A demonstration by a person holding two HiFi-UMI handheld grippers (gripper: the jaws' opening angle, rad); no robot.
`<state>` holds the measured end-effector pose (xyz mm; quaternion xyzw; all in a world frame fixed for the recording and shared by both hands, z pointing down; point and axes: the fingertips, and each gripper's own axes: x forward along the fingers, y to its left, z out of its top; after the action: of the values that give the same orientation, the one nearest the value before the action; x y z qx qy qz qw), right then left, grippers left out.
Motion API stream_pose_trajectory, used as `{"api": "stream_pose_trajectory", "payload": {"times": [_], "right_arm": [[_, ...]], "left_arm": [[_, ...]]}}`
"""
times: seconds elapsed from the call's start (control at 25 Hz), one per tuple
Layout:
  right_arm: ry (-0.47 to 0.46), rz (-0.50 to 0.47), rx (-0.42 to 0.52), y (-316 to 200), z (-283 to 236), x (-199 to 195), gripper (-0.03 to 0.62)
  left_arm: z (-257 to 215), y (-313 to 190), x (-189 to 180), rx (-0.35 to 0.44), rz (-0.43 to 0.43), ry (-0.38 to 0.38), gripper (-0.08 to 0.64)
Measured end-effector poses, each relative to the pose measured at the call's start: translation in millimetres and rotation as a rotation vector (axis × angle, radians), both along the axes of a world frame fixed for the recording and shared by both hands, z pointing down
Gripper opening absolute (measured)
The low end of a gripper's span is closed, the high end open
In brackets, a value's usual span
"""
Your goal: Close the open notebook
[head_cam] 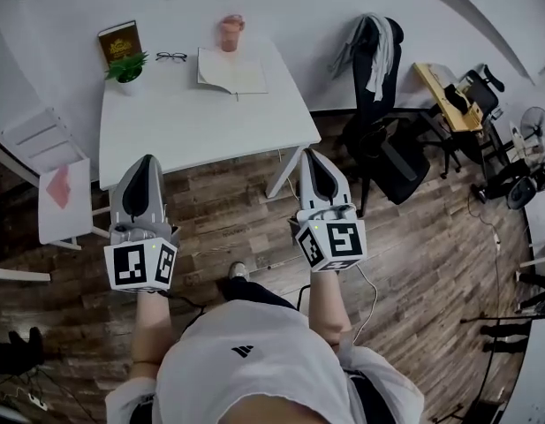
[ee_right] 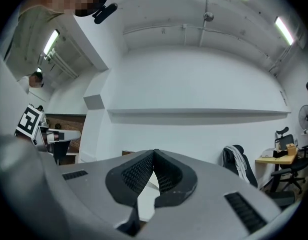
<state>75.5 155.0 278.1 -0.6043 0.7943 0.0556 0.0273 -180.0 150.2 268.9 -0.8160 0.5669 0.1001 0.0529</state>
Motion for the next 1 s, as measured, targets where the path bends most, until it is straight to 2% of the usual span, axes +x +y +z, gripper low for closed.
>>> {"api": "stream_pose_trajectory", "payload": {"times": [0.28,0.64,1.0], "right_arm": [[0.004,-0.044,0.0,-66,1,20,-0.005],[-0.029,-0.071,-0.013,-115,12,42,-0.005],[-0.036,-0.034,-0.031,-166,26,49,-0.005]], "left_arm": [[-1,-58,23,0.002,-0.033,0.005,0.008],[1,-101,42,-0.006,-0.065,0.0,0.008],[12,-163,47,-0.016,-0.036,0.007,0.008]]}}
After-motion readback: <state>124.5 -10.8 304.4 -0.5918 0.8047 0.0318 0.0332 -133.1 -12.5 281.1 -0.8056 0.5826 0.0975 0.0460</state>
